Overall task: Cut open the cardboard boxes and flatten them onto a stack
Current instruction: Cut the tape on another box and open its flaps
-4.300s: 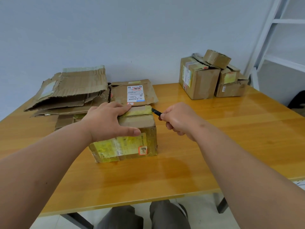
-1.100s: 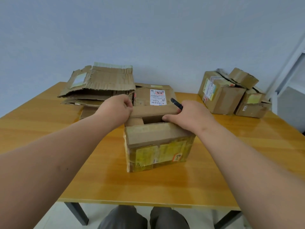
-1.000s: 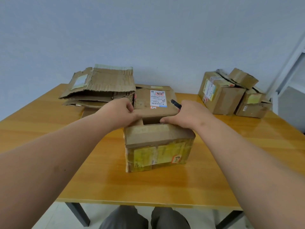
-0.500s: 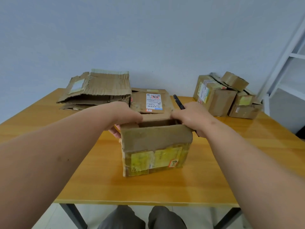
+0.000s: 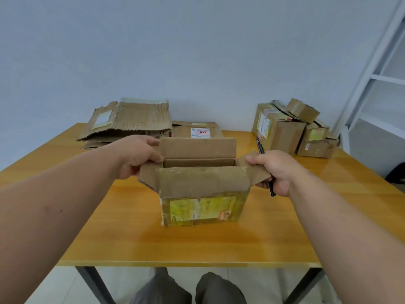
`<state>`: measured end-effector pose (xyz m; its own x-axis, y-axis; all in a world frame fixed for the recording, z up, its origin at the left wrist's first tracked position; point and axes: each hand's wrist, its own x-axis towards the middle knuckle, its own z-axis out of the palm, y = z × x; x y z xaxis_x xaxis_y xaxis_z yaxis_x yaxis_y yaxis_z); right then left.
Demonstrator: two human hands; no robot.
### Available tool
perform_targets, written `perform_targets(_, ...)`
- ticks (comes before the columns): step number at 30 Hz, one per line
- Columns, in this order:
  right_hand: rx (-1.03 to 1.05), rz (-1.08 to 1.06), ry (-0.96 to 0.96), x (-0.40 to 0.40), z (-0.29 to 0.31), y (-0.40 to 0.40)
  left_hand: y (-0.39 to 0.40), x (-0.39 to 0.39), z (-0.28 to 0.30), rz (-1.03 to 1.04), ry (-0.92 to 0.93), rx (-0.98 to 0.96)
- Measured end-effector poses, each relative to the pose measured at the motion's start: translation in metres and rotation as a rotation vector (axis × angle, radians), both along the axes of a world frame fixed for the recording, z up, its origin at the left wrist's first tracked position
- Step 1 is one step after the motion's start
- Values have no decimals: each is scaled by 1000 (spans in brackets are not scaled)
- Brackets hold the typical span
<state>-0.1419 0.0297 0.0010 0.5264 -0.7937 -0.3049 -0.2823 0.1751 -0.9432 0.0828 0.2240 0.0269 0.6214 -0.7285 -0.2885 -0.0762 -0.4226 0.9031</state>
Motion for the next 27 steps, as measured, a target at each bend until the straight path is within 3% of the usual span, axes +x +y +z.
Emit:
perform_targets(4,-119,-65,-183,-1,2,-8,0,-6,10,-12,-166,-175)
perform_targets(7,-226,19,-241,-14,4,-6,2,-10,14,-3,-307,-235)
perform_targets(12,-169,359,35,-40,-15,10,20,-8,-12,-49,-199,-12)
perform_targets(15,-57,422,31,-47,-21,21,21,-12,-28,-104,-235,125)
perform_targets(18,-49,288,-3,-40,-26,20,13,-23,-30,-200,-364,200)
perform_targets(22,-185,-26,111,-23,-38,13,6,-23,-32,-223,-461,202)
perform_targets(24,-144,-38,100,-19,-43,11,8,-18,-32,-226,-447,187)
perform_targets(27,-70,108,64,-15,-46,16,11,-10,-34,-220,-446,180)
